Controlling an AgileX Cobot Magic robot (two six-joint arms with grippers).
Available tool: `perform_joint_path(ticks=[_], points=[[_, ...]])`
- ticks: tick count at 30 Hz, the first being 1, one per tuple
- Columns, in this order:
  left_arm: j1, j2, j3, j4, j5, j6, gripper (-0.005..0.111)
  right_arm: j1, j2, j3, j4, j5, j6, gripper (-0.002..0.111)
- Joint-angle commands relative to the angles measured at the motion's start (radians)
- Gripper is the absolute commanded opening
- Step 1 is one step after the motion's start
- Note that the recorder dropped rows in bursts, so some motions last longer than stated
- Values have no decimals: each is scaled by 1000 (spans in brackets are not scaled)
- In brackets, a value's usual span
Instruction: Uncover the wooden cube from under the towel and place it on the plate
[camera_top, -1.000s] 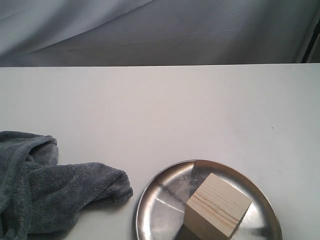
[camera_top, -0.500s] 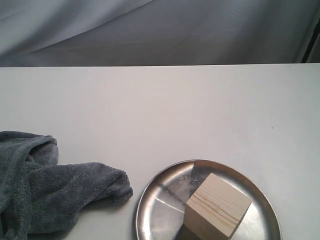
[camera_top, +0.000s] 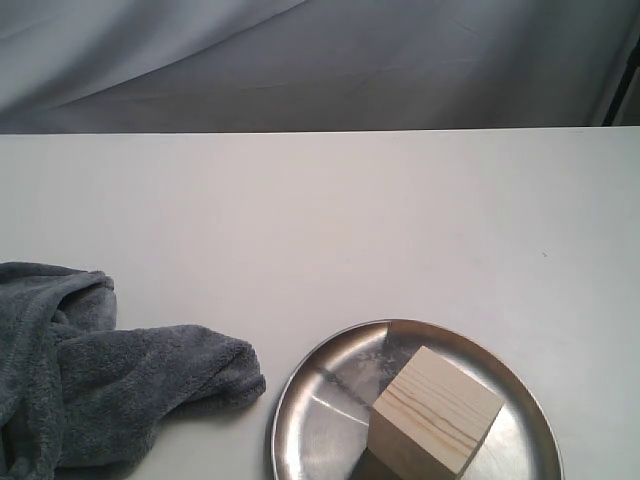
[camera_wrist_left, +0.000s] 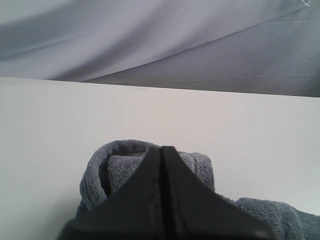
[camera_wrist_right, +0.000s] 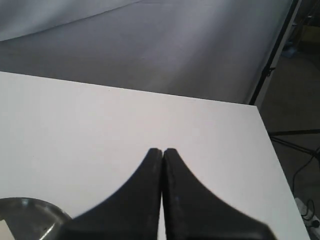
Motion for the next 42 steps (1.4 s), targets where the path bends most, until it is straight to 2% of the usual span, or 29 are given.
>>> perform_joint_path(ticks=[1,9,15,23,28,32,35,37,42], points=[[-8,-3,5,-4,-8,-10,0,-2,-136,83,-31,-12,-4,0],[-8,-3,5,-4,-8,-10,0,-2,-329,205,-38,-125,8,0],[-8,-3,5,-4,-8,-10,0,0,-329,356,-23,-277,28,0],[-8,-3,5,-4,-8,-10,0,0,-329,484,194,-604,28,0],[-8,-3,5,-4,-8,-10,0,0,-329,534,108,-625,-23,0],[-8,-3,5,-4,-8,-10,0,0,-329,581,132,-637,-23,0],[-8,-3,5,-4,-8,-10,0,0,-329,669,132,-813,31,0],[-8,-3,5,-4,-8,-10,0,0,-329,669,77,-725,49,0],[-8,-3,5,-4,-8,-10,0,0,-329,669,-112,-695,53,0]])
